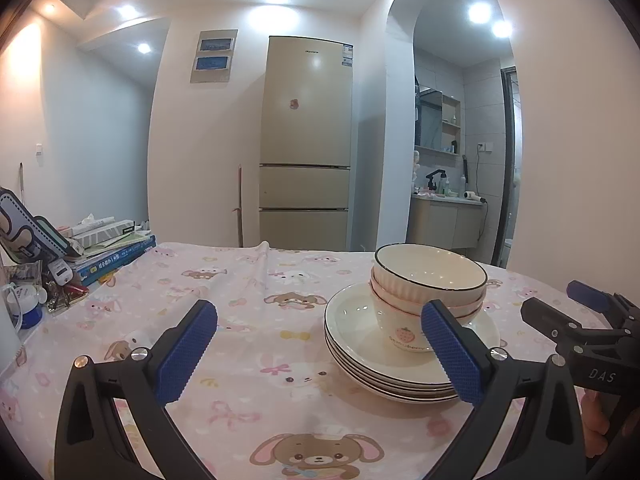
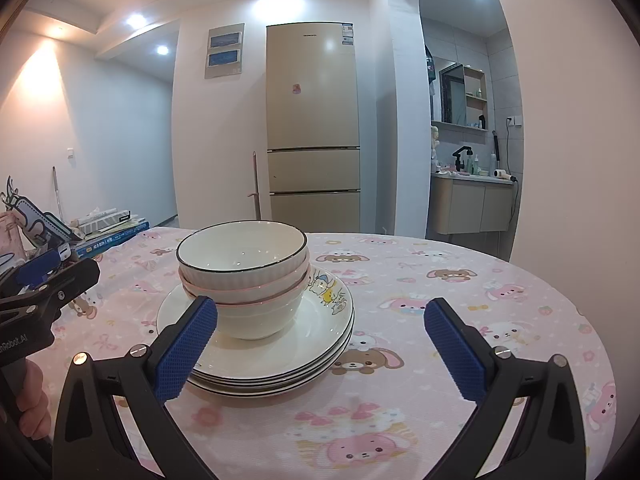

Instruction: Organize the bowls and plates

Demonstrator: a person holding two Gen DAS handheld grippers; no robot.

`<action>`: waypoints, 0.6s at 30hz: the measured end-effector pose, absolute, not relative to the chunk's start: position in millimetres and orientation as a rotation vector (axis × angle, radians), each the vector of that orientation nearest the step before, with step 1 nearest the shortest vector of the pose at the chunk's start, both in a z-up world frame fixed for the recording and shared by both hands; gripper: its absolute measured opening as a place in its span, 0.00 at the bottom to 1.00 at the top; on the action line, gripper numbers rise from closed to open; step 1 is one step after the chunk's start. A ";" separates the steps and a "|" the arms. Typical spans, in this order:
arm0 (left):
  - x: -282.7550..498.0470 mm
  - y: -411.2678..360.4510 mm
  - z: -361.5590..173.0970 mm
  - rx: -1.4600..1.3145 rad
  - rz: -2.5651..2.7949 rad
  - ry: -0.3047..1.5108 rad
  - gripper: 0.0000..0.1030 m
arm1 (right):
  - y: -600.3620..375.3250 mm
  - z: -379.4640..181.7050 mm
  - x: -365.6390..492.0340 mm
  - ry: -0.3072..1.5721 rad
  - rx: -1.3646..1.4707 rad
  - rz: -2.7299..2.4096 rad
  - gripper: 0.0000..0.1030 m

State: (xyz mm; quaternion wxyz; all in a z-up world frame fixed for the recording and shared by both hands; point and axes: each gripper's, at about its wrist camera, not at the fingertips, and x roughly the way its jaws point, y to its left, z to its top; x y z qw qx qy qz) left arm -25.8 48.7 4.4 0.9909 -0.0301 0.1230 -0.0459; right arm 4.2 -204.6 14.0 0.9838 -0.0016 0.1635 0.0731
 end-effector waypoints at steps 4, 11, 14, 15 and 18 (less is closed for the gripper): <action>-25.7 48.9 4.7 -0.061 -0.092 0.248 1.00 | -204.7 13.9 4.3 0.329 -0.003 0.147 1.00; -25.6 49.3 5.5 -0.062 -0.092 0.251 1.00 | -204.8 13.9 4.2 0.329 -0.004 0.148 1.00; -25.9 49.3 5.4 -0.062 -0.092 0.250 1.00 | -205.5 13.7 4.0 0.328 -0.004 0.150 1.00; -25.8 49.3 5.5 -0.062 -0.092 0.250 1.00 | -205.4 13.7 4.0 0.328 -0.004 0.149 1.00; -25.7 49.4 5.4 -0.062 -0.092 0.251 1.00 | -205.5 13.7 4.1 0.328 -0.004 0.150 1.00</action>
